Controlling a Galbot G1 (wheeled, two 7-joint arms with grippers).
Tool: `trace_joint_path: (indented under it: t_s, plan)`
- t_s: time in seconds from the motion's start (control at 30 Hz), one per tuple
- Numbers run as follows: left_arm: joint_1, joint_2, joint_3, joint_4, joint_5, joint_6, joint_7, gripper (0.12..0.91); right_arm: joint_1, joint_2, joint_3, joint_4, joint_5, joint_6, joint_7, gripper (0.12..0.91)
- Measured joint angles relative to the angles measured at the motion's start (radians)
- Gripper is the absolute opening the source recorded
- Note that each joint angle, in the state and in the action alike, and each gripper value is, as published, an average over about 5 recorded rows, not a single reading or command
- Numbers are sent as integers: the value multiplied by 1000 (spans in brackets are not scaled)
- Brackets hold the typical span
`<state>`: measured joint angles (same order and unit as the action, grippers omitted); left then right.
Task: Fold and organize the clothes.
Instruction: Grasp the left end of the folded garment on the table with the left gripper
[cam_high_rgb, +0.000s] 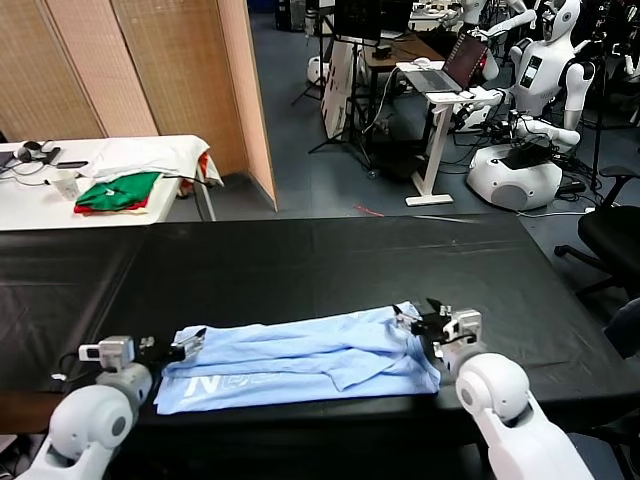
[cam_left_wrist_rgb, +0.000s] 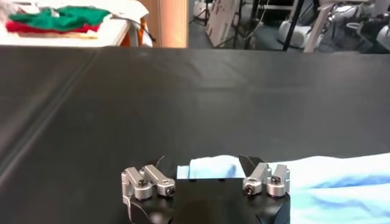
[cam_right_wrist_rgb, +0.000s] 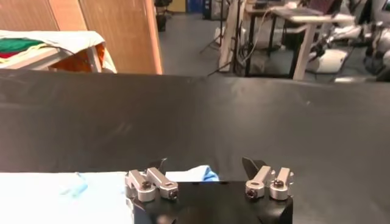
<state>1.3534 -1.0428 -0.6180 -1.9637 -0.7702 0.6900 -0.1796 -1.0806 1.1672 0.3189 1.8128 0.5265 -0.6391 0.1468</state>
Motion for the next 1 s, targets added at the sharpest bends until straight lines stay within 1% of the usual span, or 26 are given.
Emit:
trace_joint_path:
  t_s: [0.03,0.07,0.13,0.17,0.2,0.23,0.27,0.3,0.37,0.4,0.43,0.5,0.53,0.6,0.63,0.73,0.77,0.83,0.87,0.9,0.97,1.0]
  plan:
    - [-1,-1,1,3,1,0,0,840,0,2,-1,-2,-3,1,-1,749]
    - [-2,-1,1,6,4,-1,0,798,-2,4,-1,-3,-8,4,-1,691]
    - [-2,-3,3,11,18,-3,0,686,-6,9,-1,-4,-22,12,-2,587]
    - [-2,-3,4,14,29,-5,1,630,-9,12,0,-3,-32,17,-2,512]
    - [-1,-3,5,16,42,-9,4,555,-12,14,1,-2,-43,23,-2,456]
    - [-1,-4,7,19,58,-13,10,498,-16,18,3,1,-56,28,-2,399]
    - [-1,-4,10,21,76,-20,19,441,-21,22,6,4,-69,33,-2,325]
    - [-1,-3,13,25,97,-30,31,366,-26,26,11,9,-83,38,-2,271]
    - [-3,-2,21,33,147,-57,61,256,-41,39,23,21,-103,46,-3,185]
    - [-5,-2,25,38,172,-71,74,207,-48,45,30,27,-109,50,-5,161]
    - [-8,-2,30,45,196,-83,84,178,-56,50,36,34,-112,53,-8,153]
    - [-17,-4,37,57,229,-98,94,155,-68,58,47,46,-112,56,-17,146]
    - [-22,-5,40,62,238,-101,95,159,-73,59,52,52,-113,57,-25,148]
    - [-30,-6,42,67,249,-105,95,156,-79,60,62,62,-114,64,-44,184]
    - [-33,-7,42,67,254,-107,96,154,-82,60,68,67,-115,69,-54,221]
    - [-34,-7,35,61,285,-124,95,168,-93,54,87,85,-111,87,-78,387]
    - [-31,-7,32,57,298,-131,95,193,-97,51,94,93,-107,90,-82,463]
    - [-24,-8,25,48,320,-143,94,281,-108,43,108,111,-98,94,-86,577]
    - [-19,-9,21,43,328,-147,93,337,-114,38,115,122,-93,96,-88,652]
    - [-14,-10,17,37,333,-150,92,412,-121,33,123,133,-90,98,-89,709]
    - [-3,-15,8,26,341,-157,92,526,-137,22,138,156,-83,102,-93,816]
    - [3,-19,3,21,343,-161,92,602,-146,16,145,167,-80,103,-94,853]
